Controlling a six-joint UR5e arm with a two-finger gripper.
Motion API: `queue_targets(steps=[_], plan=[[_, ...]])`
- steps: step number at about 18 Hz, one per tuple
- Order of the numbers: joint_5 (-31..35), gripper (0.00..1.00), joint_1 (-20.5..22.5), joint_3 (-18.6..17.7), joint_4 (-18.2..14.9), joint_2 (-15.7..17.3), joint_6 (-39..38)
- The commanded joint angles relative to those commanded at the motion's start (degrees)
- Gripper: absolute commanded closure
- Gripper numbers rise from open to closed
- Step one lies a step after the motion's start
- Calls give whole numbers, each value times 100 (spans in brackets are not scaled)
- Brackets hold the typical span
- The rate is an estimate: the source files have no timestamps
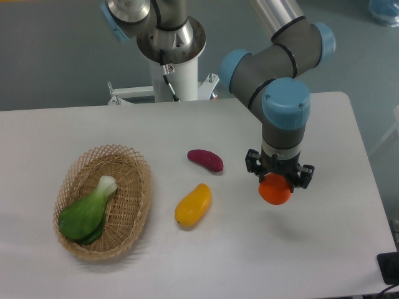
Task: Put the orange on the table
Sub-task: 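Lower the held orange with the gripper onto the table beside the mango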
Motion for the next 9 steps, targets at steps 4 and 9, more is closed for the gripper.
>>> queue_targets(steps=[4, 9], plan=[[0, 29, 0, -9, 0, 0, -35], [0, 29, 0, 17, 0, -26, -44]])
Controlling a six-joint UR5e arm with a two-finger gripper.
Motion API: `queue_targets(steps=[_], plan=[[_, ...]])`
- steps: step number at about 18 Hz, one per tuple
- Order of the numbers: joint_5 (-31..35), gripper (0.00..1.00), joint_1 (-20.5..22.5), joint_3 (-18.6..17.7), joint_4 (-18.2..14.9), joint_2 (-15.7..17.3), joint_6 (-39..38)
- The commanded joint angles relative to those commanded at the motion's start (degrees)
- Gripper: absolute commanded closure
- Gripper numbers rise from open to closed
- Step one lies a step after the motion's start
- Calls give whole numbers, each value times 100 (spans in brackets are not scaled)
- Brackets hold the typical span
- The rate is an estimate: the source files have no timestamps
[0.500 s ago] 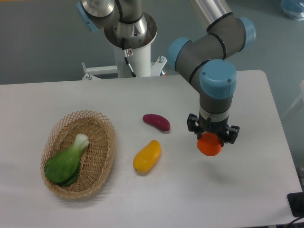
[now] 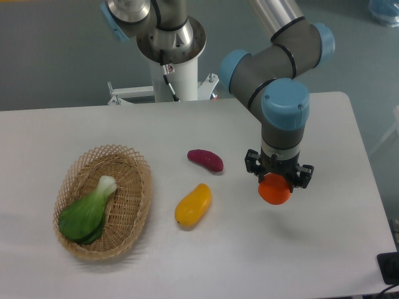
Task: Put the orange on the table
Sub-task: 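Lower the held orange with the gripper onto the table beside the mango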
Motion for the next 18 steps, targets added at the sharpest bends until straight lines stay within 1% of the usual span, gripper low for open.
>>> queue_targets(steps=[2, 5, 8, 11, 13, 14, 15, 17, 18], plan=[[0, 29, 0, 26, -9, -9, -18], [-79, 29, -44, -61, 9, 0, -254], [-97, 28, -167, -245, 26, 53, -369], [-44, 28, -184, -281, 53, -9, -536], [-35, 28, -193, -526, 123, 43, -528], [-35, 28, -193, -658, 236, 52, -527], [-35, 28, -202, -763, 420, 53, -527], [9, 28, -281, -975, 877, 35, -545], [70, 28, -290, -1019, 931, 26, -545]])
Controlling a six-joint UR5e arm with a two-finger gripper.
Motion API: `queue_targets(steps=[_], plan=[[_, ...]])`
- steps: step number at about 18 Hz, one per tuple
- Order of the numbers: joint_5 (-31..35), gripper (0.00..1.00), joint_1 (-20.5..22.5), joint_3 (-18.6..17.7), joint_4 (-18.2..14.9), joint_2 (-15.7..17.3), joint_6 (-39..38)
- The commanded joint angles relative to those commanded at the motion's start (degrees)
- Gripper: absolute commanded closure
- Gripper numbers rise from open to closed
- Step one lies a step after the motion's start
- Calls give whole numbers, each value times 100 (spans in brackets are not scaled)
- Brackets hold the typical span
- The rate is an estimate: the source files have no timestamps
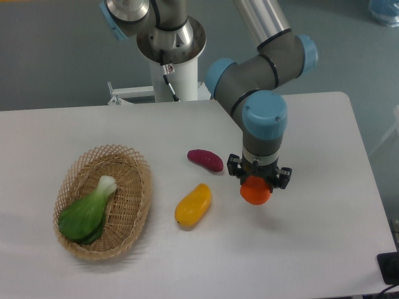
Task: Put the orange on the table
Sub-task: 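Lower the held orange with the gripper onto the table beside the mango, then open the gripper to release the orange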
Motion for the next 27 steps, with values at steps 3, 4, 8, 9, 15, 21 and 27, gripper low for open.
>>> queue_targets(steps=[3, 4, 8, 9, 15, 21, 27], plan=[[369, 28, -114, -254, 27, 9, 52], [448, 28, -114, -334, 44, 17, 53], [466, 12, -141, -422, 115, 17, 62], [484, 10, -158, -431, 115, 17, 62], [484, 0, -167, -422, 150, 35, -8], [-34, 0, 43, -133, 264, 193, -123], [-87, 0, 245, 17, 211, 202, -53]])
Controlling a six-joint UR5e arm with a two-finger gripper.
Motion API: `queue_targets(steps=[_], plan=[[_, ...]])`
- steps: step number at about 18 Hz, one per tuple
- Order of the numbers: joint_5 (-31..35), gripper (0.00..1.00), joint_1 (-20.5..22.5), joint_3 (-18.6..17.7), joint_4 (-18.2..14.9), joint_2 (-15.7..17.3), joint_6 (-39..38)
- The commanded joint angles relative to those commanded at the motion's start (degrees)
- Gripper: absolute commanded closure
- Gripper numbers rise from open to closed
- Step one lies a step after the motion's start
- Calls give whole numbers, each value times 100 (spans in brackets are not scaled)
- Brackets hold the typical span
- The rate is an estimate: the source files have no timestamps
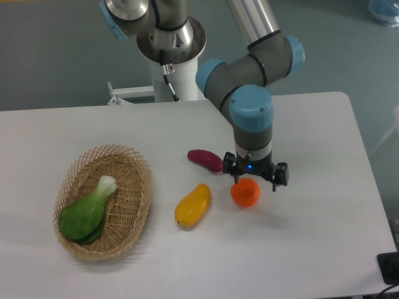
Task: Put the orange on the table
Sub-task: 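Open the gripper to release the orange, then raise the open gripper up and away from the orange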
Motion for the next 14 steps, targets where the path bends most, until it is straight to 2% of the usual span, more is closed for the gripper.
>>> queue_targets(steps=[5, 8, 11, 14], plan=[[-316, 0, 123, 360, -61, -35, 114], [-413, 0, 238, 632, -569, -53, 324], [-501, 0, 273, 1010, -1141, -79, 1140], [-536, 0, 352, 1055, -1187, -79, 1283]])
